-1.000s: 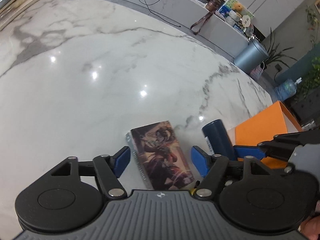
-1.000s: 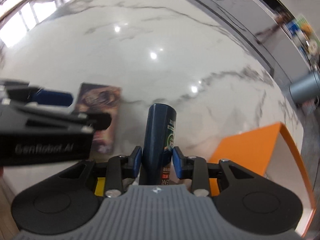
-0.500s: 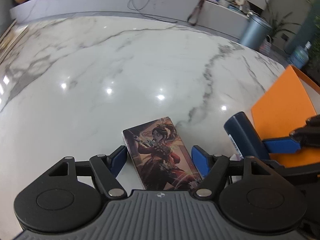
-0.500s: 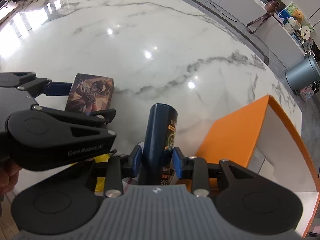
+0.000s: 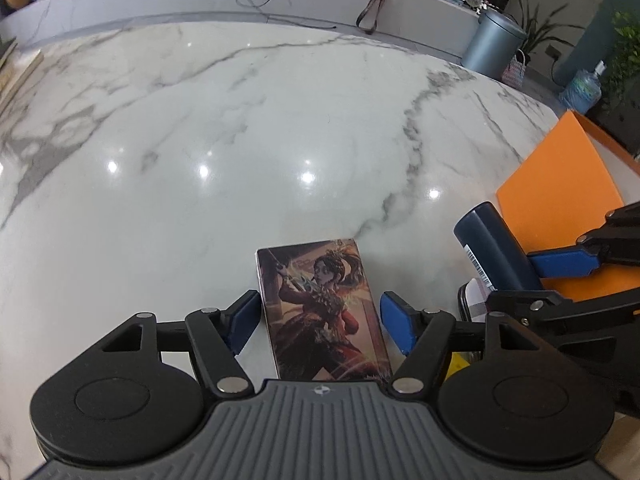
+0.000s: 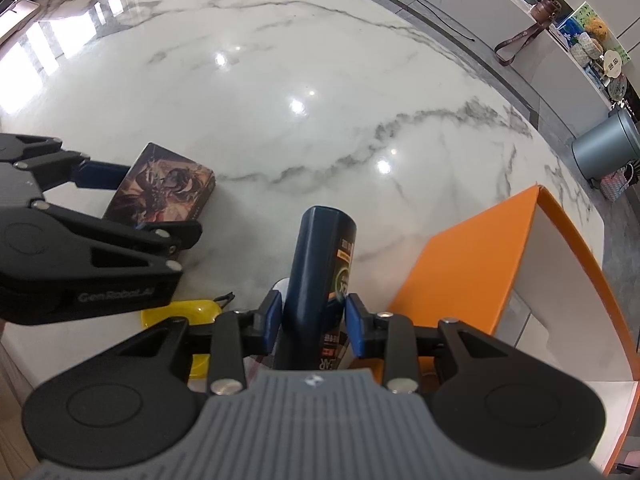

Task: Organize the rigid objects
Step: 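Grasp the picture card box with the left tool while the right tool holds the navy bottle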

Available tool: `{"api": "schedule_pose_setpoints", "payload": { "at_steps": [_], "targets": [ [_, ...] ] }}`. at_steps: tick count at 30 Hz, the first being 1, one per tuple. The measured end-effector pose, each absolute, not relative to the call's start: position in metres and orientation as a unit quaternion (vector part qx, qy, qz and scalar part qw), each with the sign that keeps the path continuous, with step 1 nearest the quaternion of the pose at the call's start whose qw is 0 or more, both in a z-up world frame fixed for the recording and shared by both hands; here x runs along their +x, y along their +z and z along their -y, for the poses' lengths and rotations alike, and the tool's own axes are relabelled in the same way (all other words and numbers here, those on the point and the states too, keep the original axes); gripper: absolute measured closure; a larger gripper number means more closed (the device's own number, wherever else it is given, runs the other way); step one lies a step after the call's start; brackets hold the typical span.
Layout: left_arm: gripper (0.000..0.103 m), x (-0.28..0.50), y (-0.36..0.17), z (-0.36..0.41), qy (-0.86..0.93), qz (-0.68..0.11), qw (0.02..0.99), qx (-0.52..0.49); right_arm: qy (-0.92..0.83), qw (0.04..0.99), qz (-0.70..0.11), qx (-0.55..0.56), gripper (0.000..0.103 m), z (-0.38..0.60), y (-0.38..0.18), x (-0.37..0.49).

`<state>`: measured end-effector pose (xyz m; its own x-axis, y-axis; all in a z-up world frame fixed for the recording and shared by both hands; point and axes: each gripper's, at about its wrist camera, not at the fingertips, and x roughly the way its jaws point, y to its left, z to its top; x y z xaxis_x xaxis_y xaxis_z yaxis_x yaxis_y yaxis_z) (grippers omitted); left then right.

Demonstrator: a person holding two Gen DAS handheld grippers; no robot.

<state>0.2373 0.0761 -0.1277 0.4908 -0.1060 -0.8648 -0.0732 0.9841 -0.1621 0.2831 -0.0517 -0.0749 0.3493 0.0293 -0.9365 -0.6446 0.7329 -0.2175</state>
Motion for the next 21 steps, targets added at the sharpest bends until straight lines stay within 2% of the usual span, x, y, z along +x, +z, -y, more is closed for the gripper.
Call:
{"api": "schedule_pose_setpoints", "payload": {
  "at_steps": [9, 14, 21],
  "targets": [
    [0.019, 0.233, -0.131, -0.060, 0.000, -0.508, 0.861, -0.017, 0.219, 0.758, -0.516, -0.332, 0.061, 0.046, -0.081, 0.270],
    [0.029, 0.233, -0.130, -0.057, -0.002, -0.504, 0.864, -0.005, 0.215, 0.756, -0.523, -0.329, 0.063, 0.047, -0.086, 0.267],
    [0.030, 0.232, -0.131, -0.057, -0.002, -0.501, 0.866, -0.010, 0.206, 0.773, -0.518, -0.301, 0.067, 0.050, -0.087, 0.265]
  ]
}}
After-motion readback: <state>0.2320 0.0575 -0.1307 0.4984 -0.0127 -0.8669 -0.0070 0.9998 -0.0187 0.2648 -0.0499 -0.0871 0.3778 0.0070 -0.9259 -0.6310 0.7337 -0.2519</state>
